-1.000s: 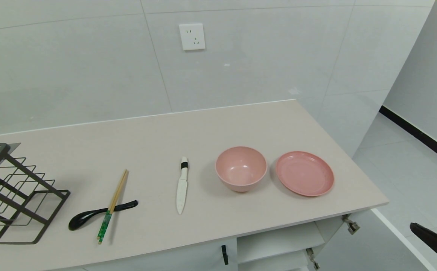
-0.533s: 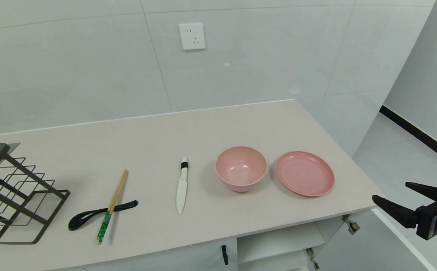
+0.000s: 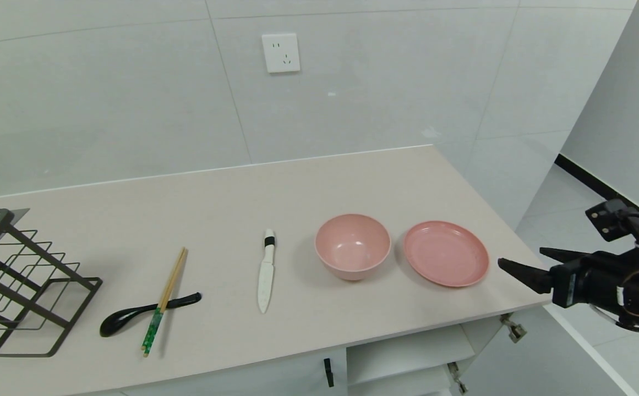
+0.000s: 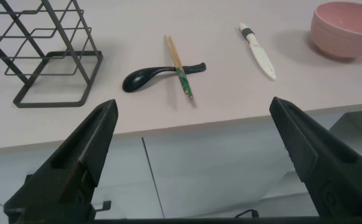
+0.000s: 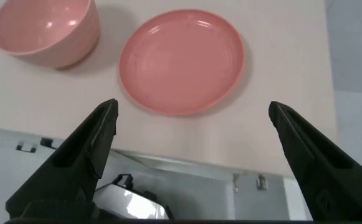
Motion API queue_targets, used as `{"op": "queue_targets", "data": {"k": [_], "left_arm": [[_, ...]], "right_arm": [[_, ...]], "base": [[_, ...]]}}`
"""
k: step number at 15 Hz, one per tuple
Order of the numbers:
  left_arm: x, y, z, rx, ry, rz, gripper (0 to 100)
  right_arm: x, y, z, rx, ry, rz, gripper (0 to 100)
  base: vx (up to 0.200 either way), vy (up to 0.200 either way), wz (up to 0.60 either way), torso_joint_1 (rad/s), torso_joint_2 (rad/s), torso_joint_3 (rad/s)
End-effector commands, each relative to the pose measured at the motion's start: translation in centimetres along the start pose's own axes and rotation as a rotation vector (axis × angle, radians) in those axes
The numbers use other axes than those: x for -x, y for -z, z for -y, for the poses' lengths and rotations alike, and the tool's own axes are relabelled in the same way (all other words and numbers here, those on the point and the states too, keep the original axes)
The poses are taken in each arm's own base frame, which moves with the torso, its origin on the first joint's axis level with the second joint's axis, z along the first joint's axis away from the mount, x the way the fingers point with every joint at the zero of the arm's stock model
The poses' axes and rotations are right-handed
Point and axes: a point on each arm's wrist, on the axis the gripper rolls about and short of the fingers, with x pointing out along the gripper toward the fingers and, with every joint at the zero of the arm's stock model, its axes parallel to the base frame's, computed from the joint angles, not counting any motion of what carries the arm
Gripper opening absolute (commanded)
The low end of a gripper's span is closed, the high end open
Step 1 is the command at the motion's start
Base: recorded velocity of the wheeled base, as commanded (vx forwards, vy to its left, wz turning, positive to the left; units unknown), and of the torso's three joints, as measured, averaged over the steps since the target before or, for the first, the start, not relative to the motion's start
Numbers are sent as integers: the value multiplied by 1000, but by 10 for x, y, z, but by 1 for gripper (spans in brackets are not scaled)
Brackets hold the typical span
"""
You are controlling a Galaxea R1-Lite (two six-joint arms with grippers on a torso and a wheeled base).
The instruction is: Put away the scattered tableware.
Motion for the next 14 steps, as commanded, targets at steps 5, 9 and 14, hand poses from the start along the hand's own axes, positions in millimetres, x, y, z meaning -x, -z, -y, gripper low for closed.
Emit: {"op": "queue_targets", "data": {"k": [5,9,14], "left_arm": [[0,0,0,5,-3,-1,100],[0,0,0,5,-3,-1,100],[0,0,0,6,-3,-1,100]], "right_arm": [[-64,11,11,-16,31,-86,100],[-92,21,18,-1,62,-96,100],[-115,26,25,4,99,-75,100]], "base": [[0,0,0,0,0,0],[0,0,0,0,0,0],[0,0,0,0,0,0]]}}
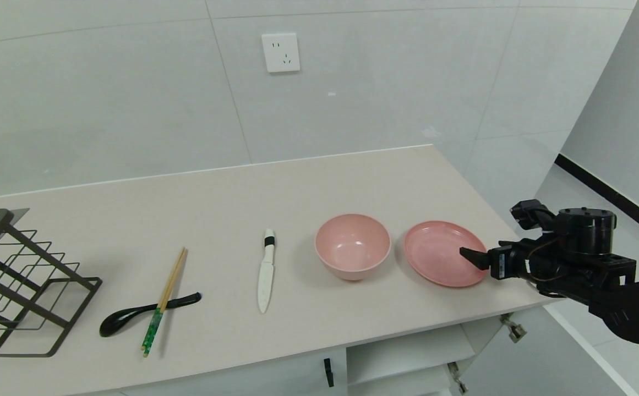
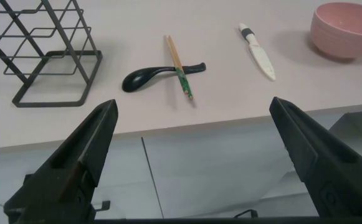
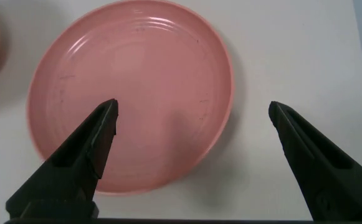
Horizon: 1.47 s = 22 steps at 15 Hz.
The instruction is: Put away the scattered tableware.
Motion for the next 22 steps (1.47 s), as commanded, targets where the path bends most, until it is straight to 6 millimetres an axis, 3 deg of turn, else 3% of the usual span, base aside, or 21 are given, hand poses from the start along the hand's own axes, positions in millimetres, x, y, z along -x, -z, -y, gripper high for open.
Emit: {"op": "queue_targets", "data": {"k": [1,8,17,18,22], "left_arm": [[0,0,0,0,-1,-1,100],[0,0,0,2,-1,-1,100],[0,0,0,8,-1,0,100],[0,0,0,8,-1,0,100],[0,0,0,8,-1,0,100]], "right_arm": [[-14,5,2,-1,2,-11,100],[-37,12,0,8,-17,-5,100],[-40,14,-10,15,-54,-8,100],[-40,15,-10,15,-54,-11,0],[-40,19,-5,8,-12,-27,0]], "base": [[0,0,0,0,0,0],[0,0,0,0,0,0],[0,0,0,0,0,0],[0,0,0,0,0,0],[0,0,0,0,0,0]]}}
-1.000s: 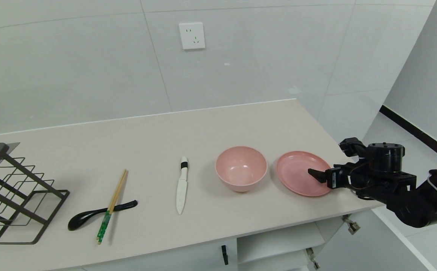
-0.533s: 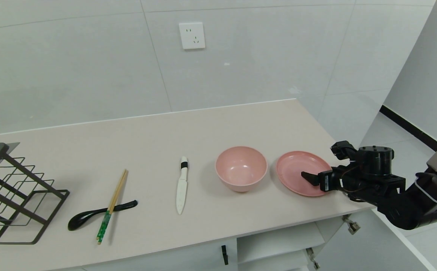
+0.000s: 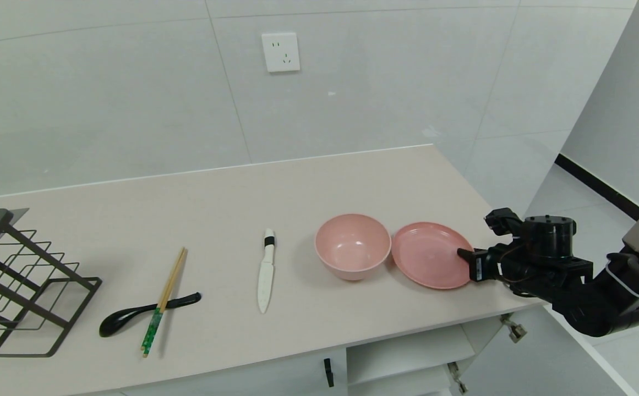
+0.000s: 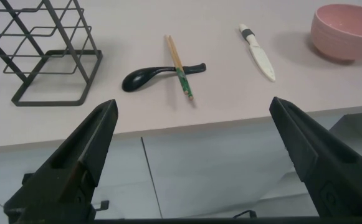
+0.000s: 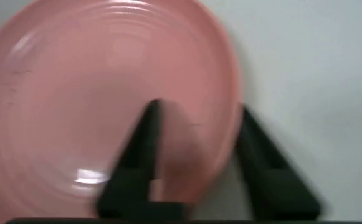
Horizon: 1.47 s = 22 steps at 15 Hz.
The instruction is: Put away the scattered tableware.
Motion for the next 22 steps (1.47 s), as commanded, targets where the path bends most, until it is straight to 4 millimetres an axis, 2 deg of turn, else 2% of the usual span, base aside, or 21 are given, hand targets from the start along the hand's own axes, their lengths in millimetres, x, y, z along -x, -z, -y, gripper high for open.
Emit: {"op": "queue_targets", "data": {"k": [1,4,6,7,9,10,11,14,15,16,18,20,21,22], "left_arm": [[0,0,0,0,-1,-1,100],[0,0,0,0,-1,-3,100],[0,0,0,-1,-1,-3,100],[0,0,0,-1,-1,-3,100],[0,0,0,0,-1,-1,100],[0,0,0,0,-1,-1,100],[0,0,0,-1,-1,-1,100],[0,0,0,-3,1,0,100],[0,0,0,-4,1,2,100],[0,-8,0,-25,2,82,100],[2,-22,1,-51,32,218,100],[3,-26,4,-67,126,256,100],[5,-30,6,-88,243,253,100],[3,-38,8,-90,298,216,100]], "right_arm": [[1,1,5,-5,16,-7,0],[2,4,17,-16,50,-12,0],[13,-14,20,-9,63,48,0],[24,-28,19,-1,64,92,0],[63,-74,12,33,65,257,0],[82,-88,11,41,71,317,0],[98,-92,11,45,75,342,0],[135,-79,-1,53,54,357,0],[137,-78,-1,53,53,357,0],[152,-87,-3,56,53,431,0],[167,-91,-4,34,49,488,0],[171,-79,-7,32,32,469,0],[176,-66,-9,32,23,457,0],[184,-65,-10,31,22,474,0]], "base": [[0,0,0,0,0,0],[0,0,0,0,0,0],[0,0,0,0,0,0],[0,0,0,0,0,0],[0,0,0,0,0,0],[0,0,0,0,0,0],[0,0,0,0,0,0],[0,0,0,0,0,0],[0,0,0,0,0,0],[0,0,0,0,0,0],[0,0,0,0,0,0],[0,0,0,0,0,0],[0,0,0,0,0,0],[0,0,0,0,0,0]]}}
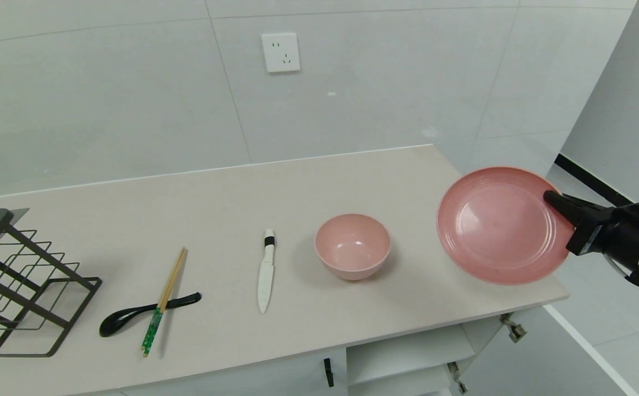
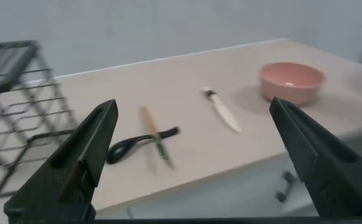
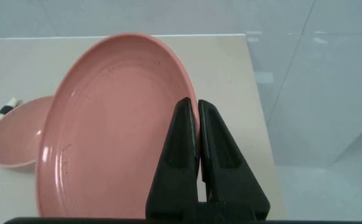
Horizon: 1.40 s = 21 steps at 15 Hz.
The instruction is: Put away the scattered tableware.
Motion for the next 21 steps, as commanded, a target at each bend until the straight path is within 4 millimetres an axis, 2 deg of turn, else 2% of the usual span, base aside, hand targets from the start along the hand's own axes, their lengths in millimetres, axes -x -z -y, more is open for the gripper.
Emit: {"op": "queue_targets", "data": {"k": [1,2,3,4,5,9,11,13,15,17,21], "left_arm": [[-10,-21,-1,17,99,-62,100],[-11,-23,-1,18,106,-65,100],[-25,-45,-3,29,177,-89,100],[-32,-53,-5,35,204,-105,100],[-37,-56,-6,40,217,-117,100],[-83,-75,-15,79,294,-213,100],[-108,-70,-16,100,416,-225,100],[-119,-53,-10,126,517,-266,100],[-132,-49,-9,142,535,-287,100],[-163,-45,-8,146,557,-299,100],[-202,-31,1,132,613,-245,100]], "right_arm": [[24,-4,-4,1,-3,32,0],[26,-4,-4,1,-3,32,0],[39,-2,-7,1,-11,37,0],[41,0,-7,3,-23,45,0],[41,0,-7,5,-34,51,0],[37,5,-8,-2,-78,87,0],[40,6,-8,0,-84,84,0],[46,5,-9,2,-83,92,0],[51,2,-10,4,-83,110,0],[55,-3,-10,8,-81,135,0],[57,-4,-10,9,-81,138,0]], "base": [[0,0,0,0,0,0],[0,0,0,0,0,0],[0,0,0,0,0,0],[0,0,0,0,0,0],[0,0,0,0,0,0],[0,0,0,0,0,0],[0,0,0,0,0,0],[0,0,0,0,0,0],[0,0,0,0,0,0],[0,0,0,0,0,0],[0,0,0,0,0,0]]}}
